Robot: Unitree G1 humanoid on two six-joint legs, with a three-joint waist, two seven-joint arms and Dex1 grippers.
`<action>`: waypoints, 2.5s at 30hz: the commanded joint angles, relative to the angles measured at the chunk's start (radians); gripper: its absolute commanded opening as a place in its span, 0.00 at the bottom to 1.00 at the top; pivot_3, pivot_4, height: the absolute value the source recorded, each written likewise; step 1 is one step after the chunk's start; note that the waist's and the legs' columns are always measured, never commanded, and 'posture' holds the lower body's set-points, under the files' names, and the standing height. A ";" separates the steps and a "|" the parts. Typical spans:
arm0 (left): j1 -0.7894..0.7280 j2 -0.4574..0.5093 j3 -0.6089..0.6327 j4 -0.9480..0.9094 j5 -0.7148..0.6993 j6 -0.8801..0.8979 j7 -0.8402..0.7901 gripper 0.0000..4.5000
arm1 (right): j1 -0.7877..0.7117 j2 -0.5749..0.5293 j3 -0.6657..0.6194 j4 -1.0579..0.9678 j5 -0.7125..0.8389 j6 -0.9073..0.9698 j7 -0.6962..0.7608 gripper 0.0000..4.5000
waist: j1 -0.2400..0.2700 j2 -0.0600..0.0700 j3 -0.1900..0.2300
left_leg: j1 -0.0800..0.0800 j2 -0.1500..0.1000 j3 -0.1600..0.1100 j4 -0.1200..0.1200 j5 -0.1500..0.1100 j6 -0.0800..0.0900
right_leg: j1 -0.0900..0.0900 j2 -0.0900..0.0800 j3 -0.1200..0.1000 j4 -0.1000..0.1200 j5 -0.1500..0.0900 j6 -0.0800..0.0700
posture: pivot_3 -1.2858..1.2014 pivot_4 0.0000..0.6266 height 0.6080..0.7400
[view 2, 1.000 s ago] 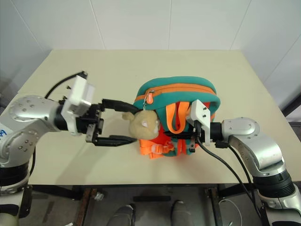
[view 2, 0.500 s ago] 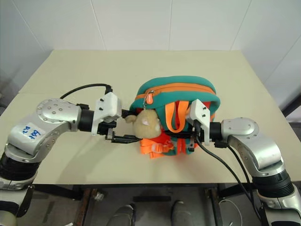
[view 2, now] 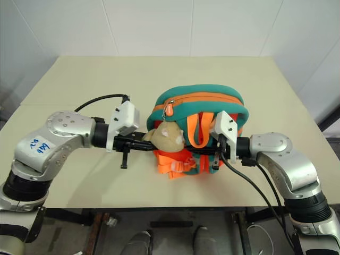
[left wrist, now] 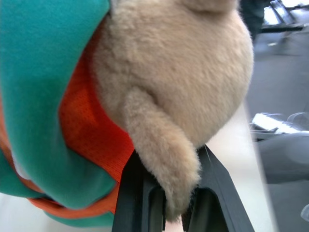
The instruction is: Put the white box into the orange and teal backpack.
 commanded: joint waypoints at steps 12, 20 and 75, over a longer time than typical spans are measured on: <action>-0.177 0.077 0.162 0.274 -0.028 0.038 0.018 0.00 | 0.077 -0.001 -0.039 -0.080 0.052 0.031 -0.006 0.00 | 0.003 0.000 0.000 | 0.000 0.000 0.000 0.001 0.000 0.000 | 0.001 0.000 0.000 0.000 0.000 0.000 | 0.52 0.24 1.00; -0.227 0.135 0.024 0.537 0.159 -0.104 -0.064 0.00 | 0.098 0.017 -0.031 -0.121 0.073 0.058 -0.033 0.00 | 0.000 0.000 0.000 | 0.000 0.000 0.000 -0.001 0.000 0.000 | -0.001 0.000 0.000 0.001 0.001 0.003 | 0.52 0.24 1.00; -0.133 -0.170 0.140 1.086 0.392 -0.956 -0.190 1.00 | 0.295 -0.423 -0.427 -0.058 0.059 0.101 0.151 1.00 | 0.030 0.002 -0.001 | -0.006 0.000 0.002 0.002 -0.005 0.003 | 0.001 -0.002 -0.002 -0.011 0.013 0.020 | 0.52 0.24 1.00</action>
